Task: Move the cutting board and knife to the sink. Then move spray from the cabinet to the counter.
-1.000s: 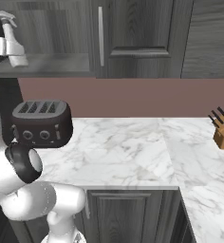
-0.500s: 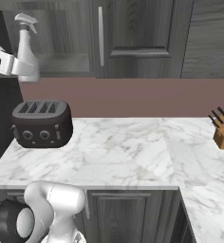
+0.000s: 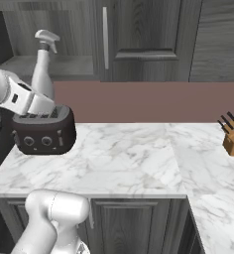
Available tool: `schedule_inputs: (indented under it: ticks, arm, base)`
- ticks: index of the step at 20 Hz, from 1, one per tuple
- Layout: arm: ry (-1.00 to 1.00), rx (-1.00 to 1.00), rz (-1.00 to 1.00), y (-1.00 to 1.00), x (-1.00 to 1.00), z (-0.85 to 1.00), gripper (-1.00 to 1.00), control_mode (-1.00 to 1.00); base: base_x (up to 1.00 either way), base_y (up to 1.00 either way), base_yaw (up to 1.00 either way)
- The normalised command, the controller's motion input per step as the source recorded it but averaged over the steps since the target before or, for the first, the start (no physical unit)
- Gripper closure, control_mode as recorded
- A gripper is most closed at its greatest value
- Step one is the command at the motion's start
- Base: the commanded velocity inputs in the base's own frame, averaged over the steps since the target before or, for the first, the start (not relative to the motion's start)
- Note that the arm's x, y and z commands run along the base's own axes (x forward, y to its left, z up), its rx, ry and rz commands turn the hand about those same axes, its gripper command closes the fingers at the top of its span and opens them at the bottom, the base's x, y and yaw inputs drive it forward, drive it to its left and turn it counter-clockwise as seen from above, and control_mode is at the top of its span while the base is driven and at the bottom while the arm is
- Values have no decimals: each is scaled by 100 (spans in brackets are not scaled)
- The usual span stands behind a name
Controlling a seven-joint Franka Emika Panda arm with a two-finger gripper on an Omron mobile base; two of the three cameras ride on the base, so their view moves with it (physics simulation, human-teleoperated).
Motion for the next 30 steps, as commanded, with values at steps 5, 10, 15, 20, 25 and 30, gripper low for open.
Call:
schedule_inputs:
  ticks: [5, 10, 15, 20, 25, 30]
  arm:
    - [0, 0, 0, 0, -4, 0, 100, -100]
    - [18, 4, 17, -23, -32, -27, 100, -100]
    - [21, 4, 26, -26, -56, -45, 100, -100]
    - [2, 3, 19, -7, -38, -19, 100, -100]
    - [-1, 5, 1, -3, 0, 0, 100, -100]
    - [-9, 18, 19, -32, -25, -16, 100, -100]
  base:
    - [0, 0, 0]
    - [0, 0, 0]
    - [0, 0, 0]
    - [0, 0, 0]
    - [0, 0, 0]
    - [0, 0, 0]
